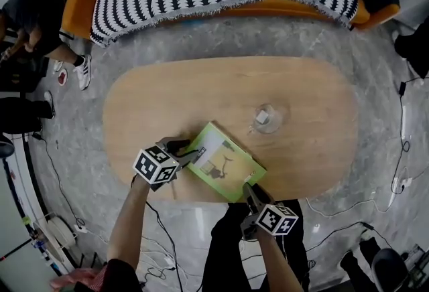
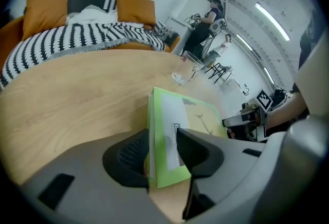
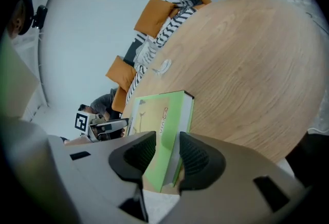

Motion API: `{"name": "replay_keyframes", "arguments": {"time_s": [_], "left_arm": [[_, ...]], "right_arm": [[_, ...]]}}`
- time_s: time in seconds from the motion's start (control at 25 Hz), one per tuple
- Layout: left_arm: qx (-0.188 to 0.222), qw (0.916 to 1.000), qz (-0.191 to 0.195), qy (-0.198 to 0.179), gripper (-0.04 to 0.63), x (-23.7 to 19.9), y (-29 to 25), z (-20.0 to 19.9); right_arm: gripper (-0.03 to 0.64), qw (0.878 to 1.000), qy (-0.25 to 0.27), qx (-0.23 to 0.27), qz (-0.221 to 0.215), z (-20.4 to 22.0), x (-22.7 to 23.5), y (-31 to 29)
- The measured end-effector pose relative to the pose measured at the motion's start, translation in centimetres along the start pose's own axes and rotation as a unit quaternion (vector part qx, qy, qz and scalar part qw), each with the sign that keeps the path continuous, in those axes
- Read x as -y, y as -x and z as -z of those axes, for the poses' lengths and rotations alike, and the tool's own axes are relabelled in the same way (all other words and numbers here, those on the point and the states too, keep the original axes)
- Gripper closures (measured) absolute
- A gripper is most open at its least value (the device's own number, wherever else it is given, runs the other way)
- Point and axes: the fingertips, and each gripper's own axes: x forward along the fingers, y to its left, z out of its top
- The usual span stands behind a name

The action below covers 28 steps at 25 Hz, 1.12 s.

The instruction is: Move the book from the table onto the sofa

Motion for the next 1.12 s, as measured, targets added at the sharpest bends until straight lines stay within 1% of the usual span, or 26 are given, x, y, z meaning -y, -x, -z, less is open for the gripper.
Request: {"name": "replay_keyframes", "arguments": {"time_s": [0.12,0.24,0.44,0.68,0.92,1.12], "left_arm": [[-0.009,0.9998,0.014,0.009,0.436,0.1,-0.7,0.6],[-0.004,0.9996,0.019,0.021,0.436,-0.2,-0.7,0.6],[0.004,0.9998,0.011,0.017,0.446,-0.2,-0.7,0.6],[-0.003,0.9998,0.004,0.019,0.451,-0.1,-0.5,0.6],[0.013,0.9994,0.002,0.031,0.460,1.8,0.5,-0.2],[0.016,0.9994,-0.004,0.031,0.462,3.2,1.8,-1.3]], "right_arm": [[0.479,1.000,-0.006,-0.001,0.003,-0.2,0.5,-0.6],[0.480,1.000,-0.012,-0.002,0.002,-0.3,0.6,-0.7],[0.499,1.000,-0.011,0.000,0.001,-0.3,0.6,-0.7],[0.505,1.000,-0.020,-0.001,0.000,-0.5,0.6,-0.5],[0.508,1.000,-0.009,-0.001,0.006,-2.3,0.4,0.9],[0.508,1.000,-0.001,-0.001,0.004,-3.3,-0.7,2.5]]}}
